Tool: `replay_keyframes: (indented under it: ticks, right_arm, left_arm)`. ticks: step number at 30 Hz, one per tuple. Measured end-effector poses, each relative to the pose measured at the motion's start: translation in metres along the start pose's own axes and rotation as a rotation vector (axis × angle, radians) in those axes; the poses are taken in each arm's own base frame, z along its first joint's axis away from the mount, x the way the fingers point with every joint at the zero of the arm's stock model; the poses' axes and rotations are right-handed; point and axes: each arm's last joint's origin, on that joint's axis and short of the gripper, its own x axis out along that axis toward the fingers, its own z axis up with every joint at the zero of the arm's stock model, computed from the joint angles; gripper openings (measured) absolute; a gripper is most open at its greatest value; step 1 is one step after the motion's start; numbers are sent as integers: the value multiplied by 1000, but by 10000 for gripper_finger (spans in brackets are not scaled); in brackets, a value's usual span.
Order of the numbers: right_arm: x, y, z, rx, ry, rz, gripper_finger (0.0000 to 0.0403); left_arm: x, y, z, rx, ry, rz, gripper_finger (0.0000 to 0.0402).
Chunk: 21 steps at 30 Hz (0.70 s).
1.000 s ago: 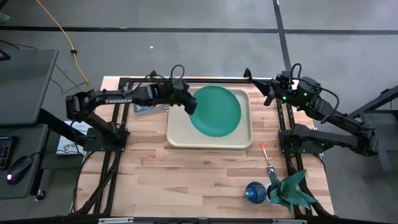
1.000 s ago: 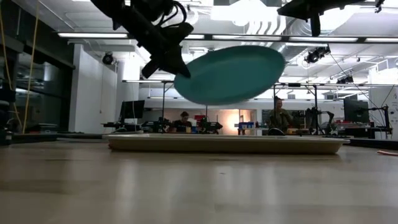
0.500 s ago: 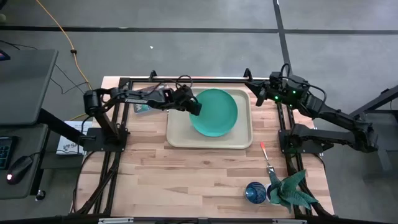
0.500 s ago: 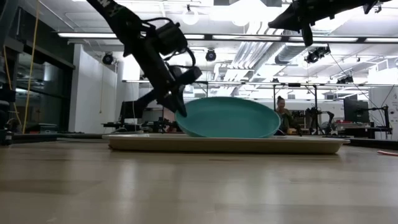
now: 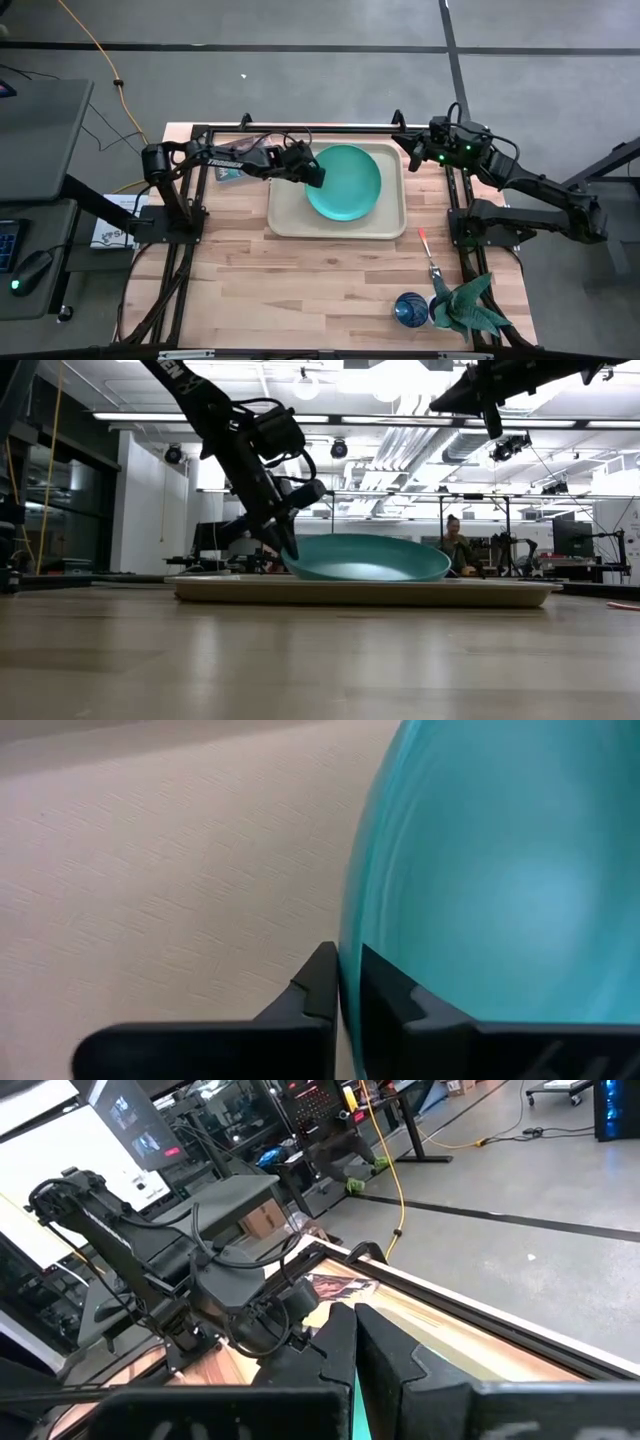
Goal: Pick and place plate/cup/fork/spoon on tray
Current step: Put the blue plate on the gray tray, then put the blue cup on the table
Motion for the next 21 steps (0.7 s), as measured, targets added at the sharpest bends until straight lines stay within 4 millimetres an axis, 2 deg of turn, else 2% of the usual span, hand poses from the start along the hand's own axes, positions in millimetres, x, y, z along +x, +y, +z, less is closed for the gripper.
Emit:
replay_keyframes:
  ticks: [21]
  right_arm:
    - [0,0,0,4,2,-1,0]
  left_arm:
    - [0,3,3,6,-19,18,141]
